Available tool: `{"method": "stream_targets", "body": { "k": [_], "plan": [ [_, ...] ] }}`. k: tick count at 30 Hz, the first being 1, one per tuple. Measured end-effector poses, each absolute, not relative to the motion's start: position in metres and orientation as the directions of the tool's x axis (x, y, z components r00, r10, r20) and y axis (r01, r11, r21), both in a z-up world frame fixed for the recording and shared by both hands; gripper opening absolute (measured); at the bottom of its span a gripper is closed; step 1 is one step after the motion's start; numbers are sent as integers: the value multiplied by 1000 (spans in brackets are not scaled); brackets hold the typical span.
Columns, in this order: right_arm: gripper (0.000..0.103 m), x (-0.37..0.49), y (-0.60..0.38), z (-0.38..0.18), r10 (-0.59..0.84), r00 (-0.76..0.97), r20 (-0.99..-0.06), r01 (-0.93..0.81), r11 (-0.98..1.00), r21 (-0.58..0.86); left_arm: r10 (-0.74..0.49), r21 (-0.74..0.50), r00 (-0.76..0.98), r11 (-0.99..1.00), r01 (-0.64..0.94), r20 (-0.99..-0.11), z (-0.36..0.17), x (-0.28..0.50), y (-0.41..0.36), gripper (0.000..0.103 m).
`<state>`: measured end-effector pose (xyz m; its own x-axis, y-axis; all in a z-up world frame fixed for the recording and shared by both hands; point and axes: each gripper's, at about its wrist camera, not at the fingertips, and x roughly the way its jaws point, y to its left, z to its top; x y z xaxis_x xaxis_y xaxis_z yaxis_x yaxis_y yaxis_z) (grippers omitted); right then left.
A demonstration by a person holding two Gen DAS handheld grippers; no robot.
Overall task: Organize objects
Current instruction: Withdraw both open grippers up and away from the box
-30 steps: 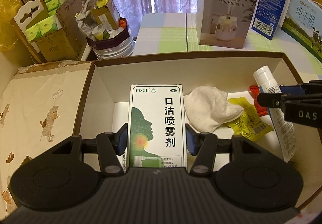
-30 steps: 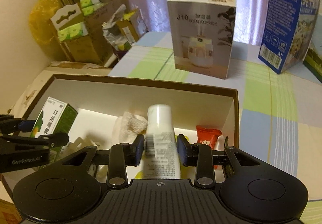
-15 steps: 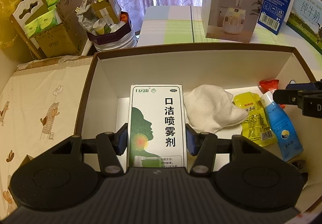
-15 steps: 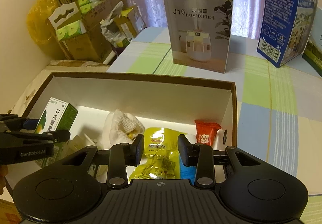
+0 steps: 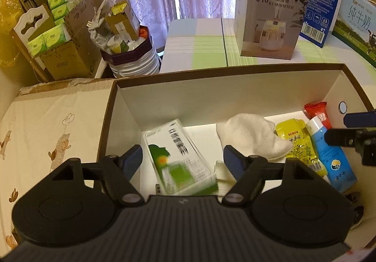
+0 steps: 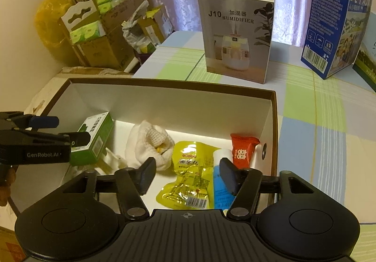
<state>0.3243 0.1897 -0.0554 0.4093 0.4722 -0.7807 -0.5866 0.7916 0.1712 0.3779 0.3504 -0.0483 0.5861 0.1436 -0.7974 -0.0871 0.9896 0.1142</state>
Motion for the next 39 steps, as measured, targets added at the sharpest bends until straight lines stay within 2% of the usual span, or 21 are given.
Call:
{"method": "stream_targets", "body": {
  "k": [7, 21, 39],
  "plan": [
    [69, 314, 187, -51, 470, 406, -784, -589, 790, 168, 119, 94, 600, 993, -73, -791, -36, 370, 345, 81],
    [74, 263, 156, -29, 485, 421, -766, -583, 792, 182, 72, 44, 646, 997, -59, -760, -13, 329, 330, 99],
    [75, 202, 79, 0, 550, 425, -719, -616, 758, 215, 83, 11, 676, 994, -110, -733, 16, 226, 275, 102]
  ]
}}
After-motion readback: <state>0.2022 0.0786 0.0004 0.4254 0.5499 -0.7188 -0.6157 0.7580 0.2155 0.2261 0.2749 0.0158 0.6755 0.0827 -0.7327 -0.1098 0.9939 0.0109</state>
